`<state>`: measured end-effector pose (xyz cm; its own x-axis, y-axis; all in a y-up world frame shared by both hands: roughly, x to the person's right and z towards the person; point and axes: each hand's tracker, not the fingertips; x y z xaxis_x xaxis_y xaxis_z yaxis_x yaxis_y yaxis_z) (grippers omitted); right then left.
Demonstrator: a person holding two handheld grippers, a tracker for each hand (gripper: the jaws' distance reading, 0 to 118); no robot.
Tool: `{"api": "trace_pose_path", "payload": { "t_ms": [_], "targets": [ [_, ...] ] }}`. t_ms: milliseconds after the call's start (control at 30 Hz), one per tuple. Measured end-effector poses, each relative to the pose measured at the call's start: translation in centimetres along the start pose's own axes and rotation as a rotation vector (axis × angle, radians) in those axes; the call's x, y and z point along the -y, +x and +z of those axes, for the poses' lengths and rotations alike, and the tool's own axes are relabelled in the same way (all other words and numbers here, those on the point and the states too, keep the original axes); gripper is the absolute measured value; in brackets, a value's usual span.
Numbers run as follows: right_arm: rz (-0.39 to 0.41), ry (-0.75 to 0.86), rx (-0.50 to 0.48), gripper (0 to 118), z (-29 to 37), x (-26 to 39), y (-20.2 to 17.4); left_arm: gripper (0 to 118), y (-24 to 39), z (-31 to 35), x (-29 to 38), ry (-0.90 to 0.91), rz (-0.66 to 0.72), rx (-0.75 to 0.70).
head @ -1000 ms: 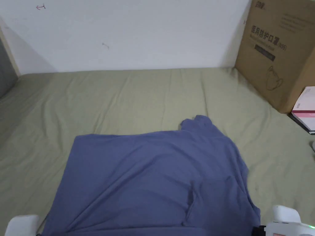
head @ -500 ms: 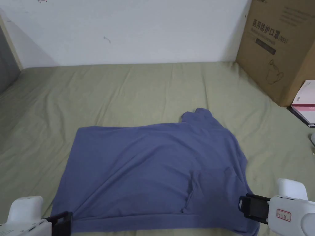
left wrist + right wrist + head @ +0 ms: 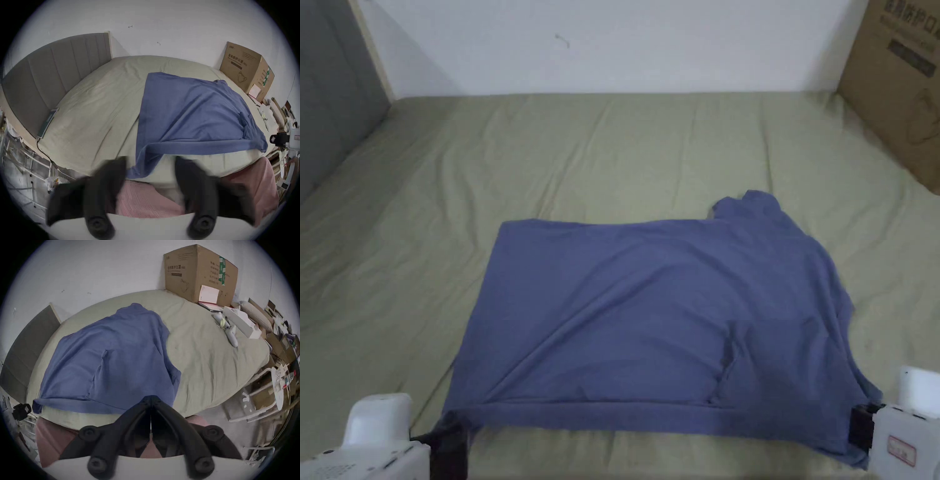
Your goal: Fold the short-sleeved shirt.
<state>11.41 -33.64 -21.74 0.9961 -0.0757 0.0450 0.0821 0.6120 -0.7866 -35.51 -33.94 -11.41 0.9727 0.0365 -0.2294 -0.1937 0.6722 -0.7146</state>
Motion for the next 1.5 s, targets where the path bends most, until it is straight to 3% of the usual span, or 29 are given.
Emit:
{"api": "trace_pose_path", "payload": {
  "t_ms": [233,267,300,333,633,667,700,733,767,800,900,933,967,1000,1100,1200,1500],
  "targets": [
    [0.029,-0.027,-0.005,1,-1.0,0.2,-0.1,80,-0.5,-4.1,-0.1,-0.11,0.0,-0.022],
    [0.029,-0.032,-0.008,1,-1.1,0.3,-0.1,68,-0.7,-4.5,-0.1,-0.121,0.028,0.013],
    [0.029,-0.036,-0.009,1,-1.1,0.4,-0.1,41,-0.9,-4.8,0.0,-0.127,0.033,0.035],
    [0.027,-0.038,-0.009,1,-1.1,0.5,-0.1,2,-0.8,-5.4,0.0,-0.146,0.007,0.004],
    [-0.01,-0.034,-0.022,1,-0.4,0.5,1.1,2,-1.0,-4.8,-1.2,-0.157,-0.027,0.011],
    [-0.007,-0.031,-0.034,7,-0.3,0.4,1.2,2,-0.9,-4.6,-1.2,-0.157,-0.028,0.008],
    [-0.003,-0.031,-0.032,23,-0.3,0.3,1.2,2,-0.9,-4.6,-1.2,-0.158,-0.027,0.006],
    [0.004,-0.033,-0.024,56,-0.5,0.3,1.6,2,-0.9,-4.5,-1.2,-0.159,-0.023,0.007],
    [0.016,-0.037,-0.011,69,-0.7,0.3,1.7,2,-0.6,-4.2,-1.4,-0.161,-0.018,0.006],
    [0.022,-0.038,-0.012,70,-0.8,0.3,1.8,2,-0.5,-4.0,-1.4,-0.163,-0.015,0.005],
    [0.043,-0.055,-0.03,70,-1.7,0.3,2.1,2,-0.4,-3.6,-1.8,-0.161,-0.014,0.003],
    [0.045,-0.068,-0.039,64,-2.2,0.4,2.2,2,-0.4,-3.6,-1.9,-0.163,-0.016,0.001],
    [0.041,-0.095,-0.042,39,-3.0,0.6,2.4,2,-0.4,-3.6,-1.9,-0.164,-0.016,0.0],
    [0.056,-0.149,-0.037,5,-3.7,0.8,2.5,2,-0.5,-3.7,-1.9,-0.167,-0.013,-0.003],
    [0.149,-0.167,0.038,3,-4.7,1.6,2.6,2,-0.8,-4.0,-2.0,-0.177,0.0,-0.006],
    [0.092,-0.116,0.018,3,-4.0,0.8,3.5,2,-0.9,-3.8,-2.0,-0.185,0.008,-0.013],
    [0.052,-0.029,-0.023,3,-1.9,-4.2,2.6,2,-0.8,-3.8,-5.0,-0.196,-0.019,-0.037]
  ]
}}
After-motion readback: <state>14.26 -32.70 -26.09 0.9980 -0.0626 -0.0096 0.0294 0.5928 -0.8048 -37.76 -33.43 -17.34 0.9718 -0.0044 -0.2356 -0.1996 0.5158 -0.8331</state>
